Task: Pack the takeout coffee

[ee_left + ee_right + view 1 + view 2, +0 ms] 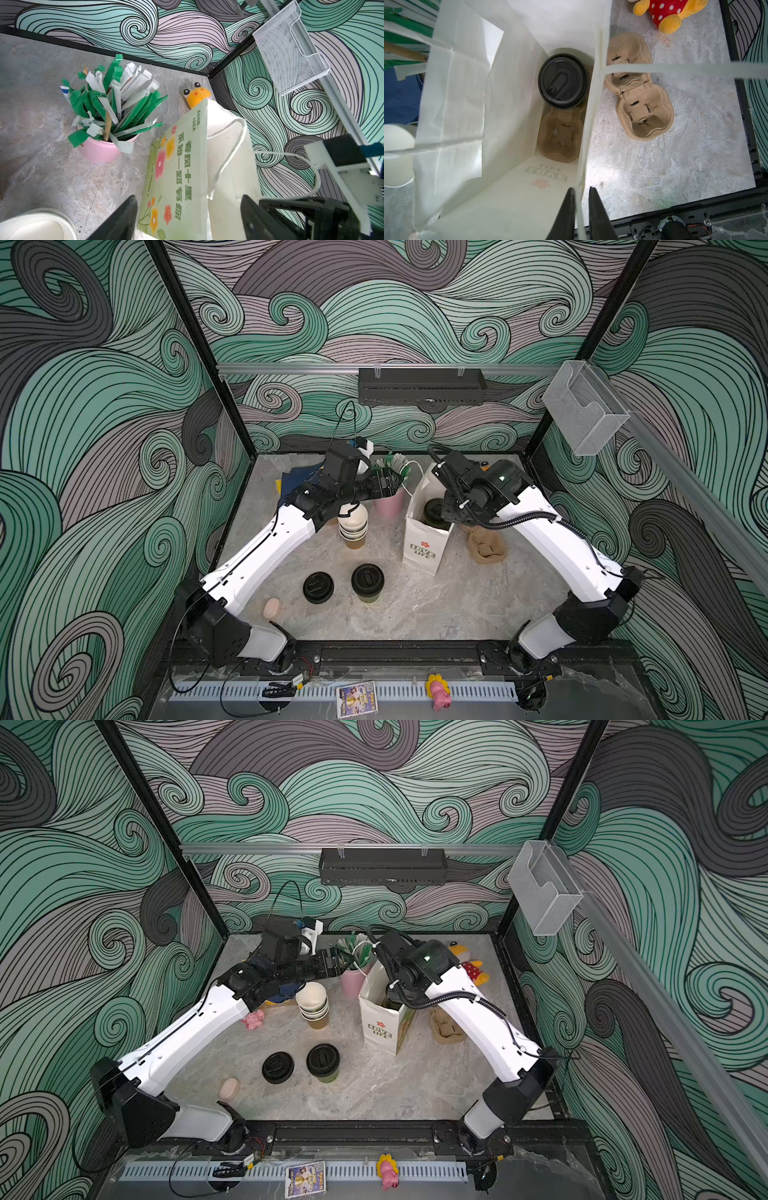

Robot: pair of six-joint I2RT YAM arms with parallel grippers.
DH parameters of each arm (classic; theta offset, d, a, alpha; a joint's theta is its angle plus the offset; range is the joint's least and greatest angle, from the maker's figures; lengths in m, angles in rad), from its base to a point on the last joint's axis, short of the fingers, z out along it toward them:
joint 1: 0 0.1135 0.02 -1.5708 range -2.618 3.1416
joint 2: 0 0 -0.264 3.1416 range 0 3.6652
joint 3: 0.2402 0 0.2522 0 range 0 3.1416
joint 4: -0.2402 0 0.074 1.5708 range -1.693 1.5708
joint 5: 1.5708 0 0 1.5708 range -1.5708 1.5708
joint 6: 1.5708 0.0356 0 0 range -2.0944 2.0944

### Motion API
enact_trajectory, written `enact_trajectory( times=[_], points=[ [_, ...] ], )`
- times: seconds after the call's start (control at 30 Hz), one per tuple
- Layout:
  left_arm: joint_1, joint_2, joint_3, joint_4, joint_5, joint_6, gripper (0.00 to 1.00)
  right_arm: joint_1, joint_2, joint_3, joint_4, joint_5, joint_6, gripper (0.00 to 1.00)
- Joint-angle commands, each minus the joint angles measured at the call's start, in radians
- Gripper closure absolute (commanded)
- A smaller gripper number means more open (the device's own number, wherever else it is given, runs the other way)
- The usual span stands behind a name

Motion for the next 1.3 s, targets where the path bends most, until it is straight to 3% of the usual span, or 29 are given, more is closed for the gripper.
enact_trajectory(
  times=[0.0, 0.17, 0.4, 0.6, 0.8, 0.87, 1.1, 1.27],
  points=[
    [0.004, -0.032, 0.002, 0.009, -0.021, -0.007, 0.20, -0.024, -0.007, -0.010, -0.012, 0.005, -0.031, 0.92],
    [0.004, -0.041, 0.000, 0.001, -0.017, 0.010, 0.20, -0.104, -0.040, -0.051, -0.003, -0.074, -0.166, 1.00],
    [0.005, -0.035, 0.015, -0.012, -0.011, 0.029, 0.20, -0.231, -0.083, -0.118, 0.062, -0.230, -0.334, 1.00],
    [0.005, -0.026, 0.028, -0.015, -0.011, 0.028, 0.20, -0.317, -0.096, -0.129, 0.063, -0.267, -0.402, 1.00],
    [0.005, -0.013, 0.044, -0.026, -0.022, 0.021, 0.20, -0.331, -0.071, -0.097, 0.068, -0.331, -0.452, 0.99],
    [0.007, -0.011, 0.044, -0.027, -0.024, 0.019, 0.20, -0.331, -0.066, -0.094, 0.067, -0.341, -0.457, 0.92],
    [0.012, -0.027, 0.041, -0.045, -0.062, 0.007, 0.20, -0.327, -0.098, 0.029, 0.002, -0.367, -0.438, 0.49],
    [0.039, -0.082, 0.003, -0.080, -0.151, -0.042, 0.20, -0.236, -0.116, 0.195, -0.143, -0.314, -0.390, 0.38]
  ],
)
